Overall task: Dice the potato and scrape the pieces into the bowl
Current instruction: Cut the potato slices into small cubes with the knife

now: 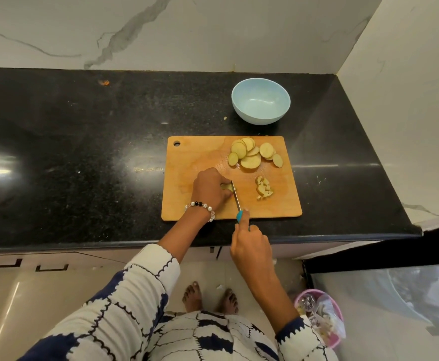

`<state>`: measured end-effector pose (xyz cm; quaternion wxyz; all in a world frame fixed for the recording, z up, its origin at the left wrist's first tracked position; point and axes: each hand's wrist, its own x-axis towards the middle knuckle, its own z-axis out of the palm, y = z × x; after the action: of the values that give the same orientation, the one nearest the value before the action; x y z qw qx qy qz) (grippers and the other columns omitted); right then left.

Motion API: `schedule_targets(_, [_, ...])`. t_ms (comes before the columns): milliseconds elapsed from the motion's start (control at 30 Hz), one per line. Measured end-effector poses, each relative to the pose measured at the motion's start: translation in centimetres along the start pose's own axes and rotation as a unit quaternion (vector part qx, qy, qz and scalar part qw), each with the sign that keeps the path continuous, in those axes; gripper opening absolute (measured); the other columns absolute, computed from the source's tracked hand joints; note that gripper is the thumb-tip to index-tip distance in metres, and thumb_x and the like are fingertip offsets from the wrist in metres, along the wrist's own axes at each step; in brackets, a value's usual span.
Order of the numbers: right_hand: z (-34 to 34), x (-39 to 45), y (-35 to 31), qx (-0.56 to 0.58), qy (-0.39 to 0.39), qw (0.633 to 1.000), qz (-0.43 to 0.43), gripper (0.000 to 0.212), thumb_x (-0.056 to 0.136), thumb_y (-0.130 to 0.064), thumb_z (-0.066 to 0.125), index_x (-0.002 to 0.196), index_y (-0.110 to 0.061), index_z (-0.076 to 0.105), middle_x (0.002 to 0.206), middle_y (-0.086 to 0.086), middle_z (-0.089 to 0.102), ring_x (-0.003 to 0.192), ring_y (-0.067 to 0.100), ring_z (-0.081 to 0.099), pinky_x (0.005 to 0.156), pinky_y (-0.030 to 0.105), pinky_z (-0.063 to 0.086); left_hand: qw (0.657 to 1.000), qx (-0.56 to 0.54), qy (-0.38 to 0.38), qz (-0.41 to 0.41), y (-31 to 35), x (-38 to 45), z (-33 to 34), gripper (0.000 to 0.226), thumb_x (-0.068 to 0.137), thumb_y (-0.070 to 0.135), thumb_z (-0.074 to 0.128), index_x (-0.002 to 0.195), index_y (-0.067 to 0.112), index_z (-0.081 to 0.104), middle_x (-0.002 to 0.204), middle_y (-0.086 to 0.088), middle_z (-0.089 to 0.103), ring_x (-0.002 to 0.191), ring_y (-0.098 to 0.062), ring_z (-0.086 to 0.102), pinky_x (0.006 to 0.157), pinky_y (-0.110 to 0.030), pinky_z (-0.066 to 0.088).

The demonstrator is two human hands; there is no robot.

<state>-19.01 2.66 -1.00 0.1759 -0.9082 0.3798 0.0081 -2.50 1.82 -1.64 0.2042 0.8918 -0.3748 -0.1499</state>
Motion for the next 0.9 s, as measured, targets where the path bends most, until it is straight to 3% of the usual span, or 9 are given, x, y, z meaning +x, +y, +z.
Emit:
schedule_targets(100, [1.0, -2.6, 0.9, -0.043, 0.035, 0.998, -0.022, 0.063, 0.073, -0.012, 0.078, 0.127, 0.009, 0.051, 0.061, 0.008, 0.057, 0.038, 0.016, 0.049, 0.041, 0.021, 0.024, 1.0, -0.005, 0.003, -0.009, 0.0, 0.0, 0.1, 0.038, 0.077, 0.036, 0.072, 0.111, 0.019, 0.069, 0.108, -0.001, 0.063, 0.098, -0.019, 0.058, 0.076, -0.025, 0.044])
schedule_targets(167, [1.5, -3.7, 1.3, -0.047, 0.046, 0.997, -0.028, 0.066, 0.065, -0.011, 0.084, 0.121, 0.008, 0.056, 0.054, 0.004, 0.053, 0.032, 0.012, 0.042, 0.038, 0.018, 0.022, 1.0, -0.006, 0.0, -0.013, 0.0, 0.1, 0.0, 0.039, 0.076, 0.035, 0.073, 0.112, 0.02, 0.069, 0.108, -0.001, 0.063, 0.098, -0.019, 0.058, 0.078, -0.026, 0.046])
schedule_targets(367, [0.7, -1.8, 1.1, -0.007, 0.082, 0.996, -0.021, 0.05, 0.078, -0.012, 0.073, 0.121, 0.008, 0.057, 0.056, 0.007, 0.054, 0.034, 0.016, 0.044, 0.036, 0.022, 0.022, 1.0, -0.013, -0.009, -0.018, 0.2, 0.0, -0.2, 0.039, 0.075, 0.033, 0.076, 0.11, 0.018, 0.069, 0.106, -0.002, 0.064, 0.097, -0.019, 0.059, 0.08, -0.029, 0.049])
schedule_targets(433, [0.5, -1.7, 1.4, 0.015, 0.087, 0.996, 0.005, 0.044, 0.086, -0.015, 0.06, 0.123, 0.008, 0.055, 0.056, 0.007, 0.054, 0.035, 0.015, 0.042, 0.037, 0.02, 0.021, 1.0, -0.011, -0.012, -0.021, 0.2, -0.1, -0.2, 0.04, 0.074, 0.033, 0.076, 0.111, 0.019, 0.069, 0.106, -0.002, 0.063, 0.098, -0.019, 0.058, 0.081, -0.03, 0.048])
schedule_targets(533, [0.2, -1.8, 1.7, 0.061, 0.093, 0.993, 0.031, 0.049, 0.091, -0.024, 0.043, 0.13, 0.006, 0.049, 0.06, 0.008, 0.055, 0.041, 0.015, 0.043, 0.039, 0.023, 0.023, 1.0, -0.012, -0.018, -0.022, 0.2, -0.1, -0.3, 0.041, 0.074, 0.033, 0.076, 0.112, 0.019, 0.068, 0.107, -0.002, 0.063, 0.099, -0.02, 0.058, 0.081, -0.029, 0.048])
schedule_targets(633, [0.9, -1.0, 1.0, 0.092, 0.082, 0.992, 0.005, 0.056, 0.095, -0.031, 0.03, 0.14, 0.0, 0.037, 0.071, 0.009, 0.056, 0.053, 0.019, 0.049, 0.047, 0.029, 0.031, 0.999, -0.024, -0.015, -0.021, 0.2, -0.3, -0.3, 0.041, 0.074, 0.03, 0.076, 0.112, 0.018, 0.068, 0.107, -0.004, 0.063, 0.098, -0.02, 0.058, 0.08, -0.03, 0.048])
schedule_targets(900, [0.8, -1.2, 2.7, 0.102, 0.108, 0.987, 0.055, 0.051, 0.099, -0.027, 0.034, 0.141, 0.002, 0.034, 0.071, 0.005, 0.053, 0.055, 0.014, 0.043, 0.045, 0.017, 0.019, 0.999, -0.033, -0.01, -0.028, 0.1, -0.3, -0.2, 0.043, 0.073, 0.031, 0.077, 0.113, 0.019, 0.068, 0.107, -0.003, 0.062, 0.099, -0.02, 0.057, 0.078, -0.027, 0.045])
